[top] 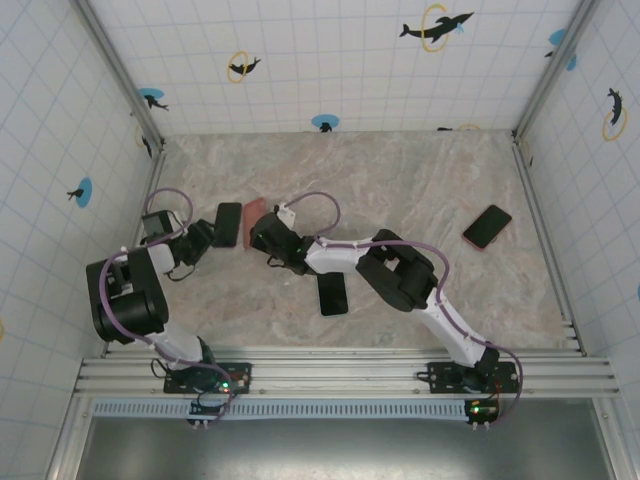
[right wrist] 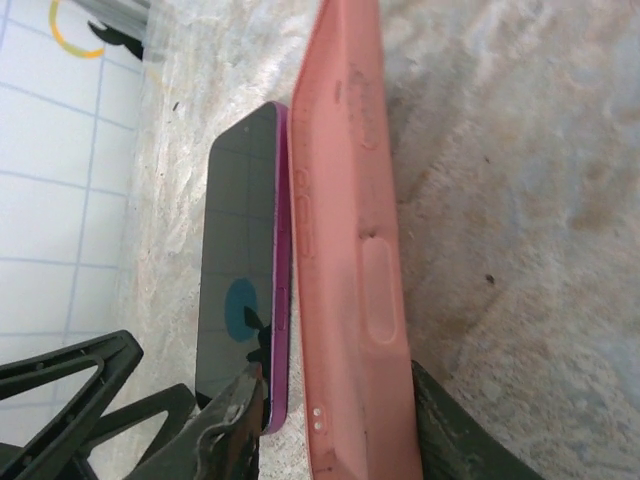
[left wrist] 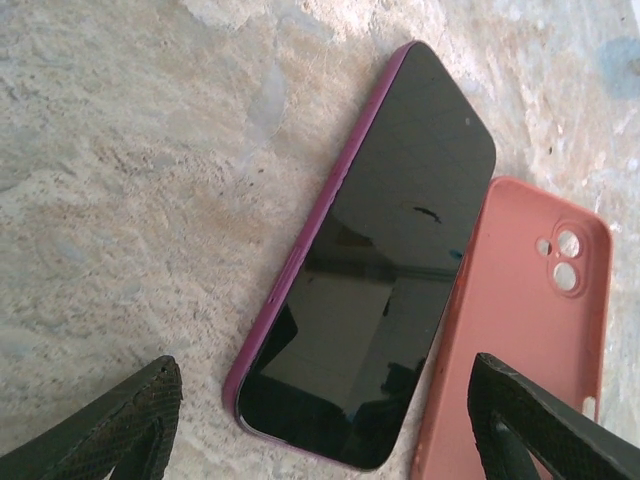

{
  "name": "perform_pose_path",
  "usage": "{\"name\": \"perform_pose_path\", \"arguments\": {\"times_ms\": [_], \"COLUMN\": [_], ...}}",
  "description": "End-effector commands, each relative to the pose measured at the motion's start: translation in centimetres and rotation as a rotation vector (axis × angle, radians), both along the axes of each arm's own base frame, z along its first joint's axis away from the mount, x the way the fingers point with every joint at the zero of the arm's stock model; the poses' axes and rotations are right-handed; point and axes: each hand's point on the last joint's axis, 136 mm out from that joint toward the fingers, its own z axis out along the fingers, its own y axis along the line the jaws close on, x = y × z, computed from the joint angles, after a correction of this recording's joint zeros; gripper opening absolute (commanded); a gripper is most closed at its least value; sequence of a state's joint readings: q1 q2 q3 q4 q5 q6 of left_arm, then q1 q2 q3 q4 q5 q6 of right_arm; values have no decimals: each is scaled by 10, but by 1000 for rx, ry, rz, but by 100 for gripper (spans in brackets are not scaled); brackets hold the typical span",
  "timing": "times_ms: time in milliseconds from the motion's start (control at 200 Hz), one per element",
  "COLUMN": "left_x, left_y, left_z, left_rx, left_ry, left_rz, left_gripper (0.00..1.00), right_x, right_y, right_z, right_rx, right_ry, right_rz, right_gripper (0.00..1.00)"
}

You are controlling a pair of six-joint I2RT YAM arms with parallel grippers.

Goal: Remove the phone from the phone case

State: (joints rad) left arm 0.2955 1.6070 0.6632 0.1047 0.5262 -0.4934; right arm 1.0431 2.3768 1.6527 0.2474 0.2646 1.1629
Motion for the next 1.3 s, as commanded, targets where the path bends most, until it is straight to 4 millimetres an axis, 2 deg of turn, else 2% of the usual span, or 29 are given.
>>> {"name": "perform_pose_path", "arguments": {"times_ms": [0, 210, 460, 596, 731, 746, 756, 771, 971, 1016, 1081, 1201, 1236, 1291], "left_x": [-25, -29, -31, -30, -33, -33, -34, -35, -41, -43, -45, -48, -50, -51], "left_y": [0, -5, -9, -11, -15, -16, -17, -18, -31, -36, -43, -56, -62, -71], "left_z": [-14, -2, 13, 23, 33, 34, 34, 35, 52, 56, 60, 65, 67, 70], "left_rx": [27, 35, 38, 46, 49, 49, 50, 50, 47, 40, 39, 46, 39, 41], "left_ry": [119, 91, 53, 30, 7, 5, 3, 1, -48, -58, -65, -70, -73, -78], "left_rz": [-11, -26, -29, -40, -53, -55, -57, -60, -102, -116, -134, -156, -165, -180], "left_gripper": [78, 78, 79, 79, 80, 80, 80, 80, 86, 91, 92, 93, 94, 97], "right_x": [3, 0, -4, 2, 8, 8, 8, 8, -5, -9, -15, -31, -37, -44], "right_y": [6, 2, 0, 1, -6, -9, -10, -13, -62, -77, -99, -138, -147, -162], "right_z": [15, 19, 11, 29, 48, 44, 56, 61, 82, 81, 82, 79, 79, 78], "right_rx": [-80, -199, -250, -239, -240, -250, -238, -233, -288, -302, -325, -369, -384, -416], "right_ry": [-100, -156, -158, -203, -223, -220, -233, -240, -286, -278, -263, -208, -195, -165], "right_rz": [41, 97, 147, 161, 200, 204, 206, 211, 300, 313, 321, 322, 320, 292], "right_gripper": [43, 54, 57, 59, 62, 63, 63, 63, 69, 73, 77, 79, 85, 86]}}
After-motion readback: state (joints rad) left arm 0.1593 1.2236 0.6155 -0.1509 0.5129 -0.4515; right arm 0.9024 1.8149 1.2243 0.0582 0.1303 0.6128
